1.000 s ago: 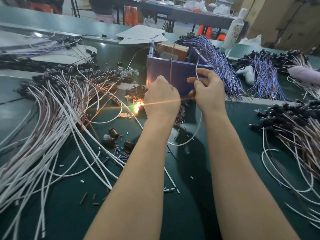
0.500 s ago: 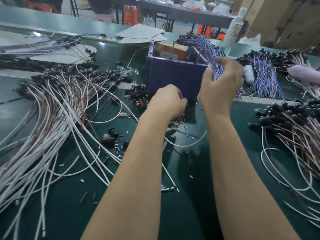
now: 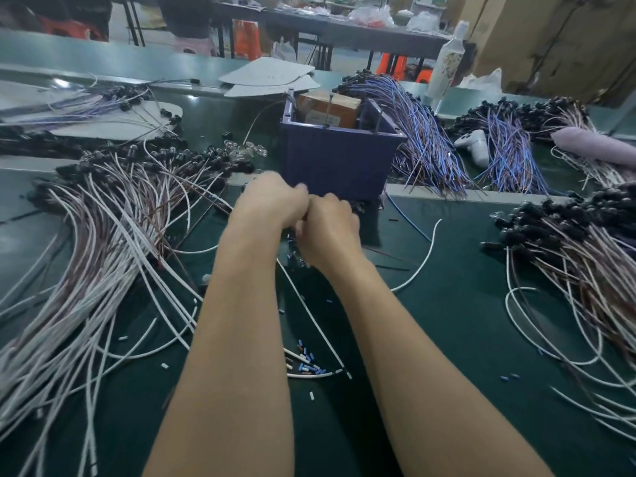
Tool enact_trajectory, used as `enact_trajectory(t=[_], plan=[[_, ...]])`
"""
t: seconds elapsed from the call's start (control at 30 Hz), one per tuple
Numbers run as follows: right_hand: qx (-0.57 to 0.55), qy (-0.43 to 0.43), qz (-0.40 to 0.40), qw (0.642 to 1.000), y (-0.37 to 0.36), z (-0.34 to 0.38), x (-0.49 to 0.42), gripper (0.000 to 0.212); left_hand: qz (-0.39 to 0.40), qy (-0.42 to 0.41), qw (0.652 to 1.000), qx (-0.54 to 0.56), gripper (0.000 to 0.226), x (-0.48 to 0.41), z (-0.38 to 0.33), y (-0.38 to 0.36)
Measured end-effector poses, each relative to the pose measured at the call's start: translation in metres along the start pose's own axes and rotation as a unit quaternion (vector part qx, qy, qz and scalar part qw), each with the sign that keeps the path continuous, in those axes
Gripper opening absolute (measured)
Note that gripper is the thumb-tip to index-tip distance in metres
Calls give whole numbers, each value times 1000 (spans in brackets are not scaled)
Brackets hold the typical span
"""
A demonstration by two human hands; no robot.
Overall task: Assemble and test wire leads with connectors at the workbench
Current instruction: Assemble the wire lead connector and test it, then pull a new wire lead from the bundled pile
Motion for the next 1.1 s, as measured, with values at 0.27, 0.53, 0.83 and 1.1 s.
enact_trajectory(t=[0.27, 0.53, 0.83, 1.1], plan=[[-340, -17, -97, 935, 67, -27, 6, 6, -75, -153, 970, 173, 30, 22, -51, 7], [-233, 12, -154, 960, 182, -116, 75, 19, -76, -193, 820, 534, 21, 65, -149, -4], [-54, -252, -217, 942, 233, -282, 182, 9, 311, -66, 784, 533, 12, 141, -262, -196], [-37, -443, -61, 894, 115, -362, 192, 8, 283, -152, 940, 112, 25, 151, -210, -316]])
Point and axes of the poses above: each hand's wrist, its own x-axis away from the middle knuckle, its own y-axis out of the back of the hand, z = x × y, the point moved 8 cm from there along -x, towards the middle knuckle, and after that the axes turned 4 degrees about x, right-handed, at the moved point
